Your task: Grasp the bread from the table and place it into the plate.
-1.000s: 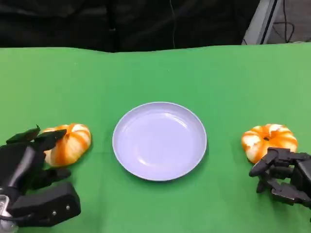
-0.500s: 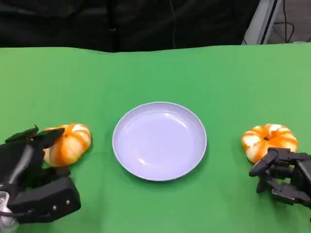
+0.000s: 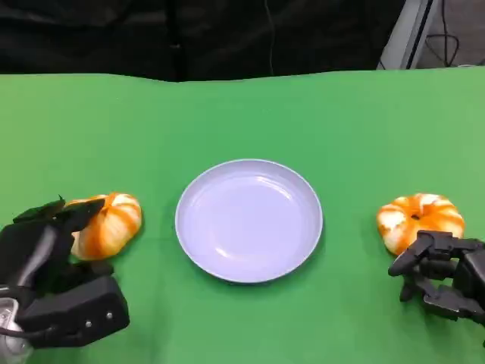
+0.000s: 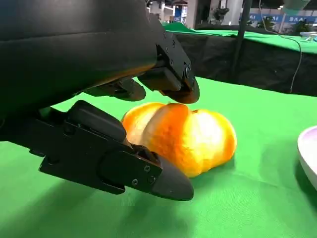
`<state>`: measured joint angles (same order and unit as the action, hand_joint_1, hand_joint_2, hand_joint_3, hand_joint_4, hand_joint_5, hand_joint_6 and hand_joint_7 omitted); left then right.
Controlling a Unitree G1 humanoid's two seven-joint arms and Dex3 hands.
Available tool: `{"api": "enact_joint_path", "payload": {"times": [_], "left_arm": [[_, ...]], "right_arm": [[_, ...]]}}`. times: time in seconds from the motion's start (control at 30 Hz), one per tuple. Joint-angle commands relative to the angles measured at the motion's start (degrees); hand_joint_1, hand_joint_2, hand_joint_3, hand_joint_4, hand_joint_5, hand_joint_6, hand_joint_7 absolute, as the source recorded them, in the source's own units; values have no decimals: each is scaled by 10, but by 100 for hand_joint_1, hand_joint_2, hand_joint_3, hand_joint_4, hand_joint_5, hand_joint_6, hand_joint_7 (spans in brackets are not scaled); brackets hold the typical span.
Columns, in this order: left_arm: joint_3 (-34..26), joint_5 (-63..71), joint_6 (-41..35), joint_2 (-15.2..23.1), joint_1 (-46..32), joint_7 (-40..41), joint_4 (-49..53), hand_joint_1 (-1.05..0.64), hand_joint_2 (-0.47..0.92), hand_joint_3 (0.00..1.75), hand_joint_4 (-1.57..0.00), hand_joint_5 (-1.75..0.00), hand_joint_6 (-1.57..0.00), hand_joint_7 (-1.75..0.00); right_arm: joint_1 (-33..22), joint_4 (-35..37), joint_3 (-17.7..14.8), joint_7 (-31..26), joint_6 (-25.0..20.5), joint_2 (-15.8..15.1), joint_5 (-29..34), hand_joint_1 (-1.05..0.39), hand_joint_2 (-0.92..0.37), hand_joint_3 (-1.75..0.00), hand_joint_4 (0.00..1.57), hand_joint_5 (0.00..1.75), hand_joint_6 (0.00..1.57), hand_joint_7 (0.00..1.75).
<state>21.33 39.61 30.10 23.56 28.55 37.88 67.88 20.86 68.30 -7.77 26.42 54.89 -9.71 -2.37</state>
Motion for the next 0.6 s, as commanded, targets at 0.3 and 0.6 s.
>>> {"api": "enact_joint_path", "payload": {"times": [0.3, 0.6], "left_arm": [[5, -8, -5, -7, 21, -13, -2, -79, 89, 0, -38, 0, -50, 0], [13, -5, -14, -19, 35, -14, 1, -77, 88, 0, -39, 0, -50, 0]], "right_arm": [[-3, -1, -7, 8, -3, -11, -10, 10, -81, -67, 89, 139, 93, 98], [-3, -1, -6, 6, 2, -11, -8, 10, -81, -68, 89, 139, 94, 99]]}}
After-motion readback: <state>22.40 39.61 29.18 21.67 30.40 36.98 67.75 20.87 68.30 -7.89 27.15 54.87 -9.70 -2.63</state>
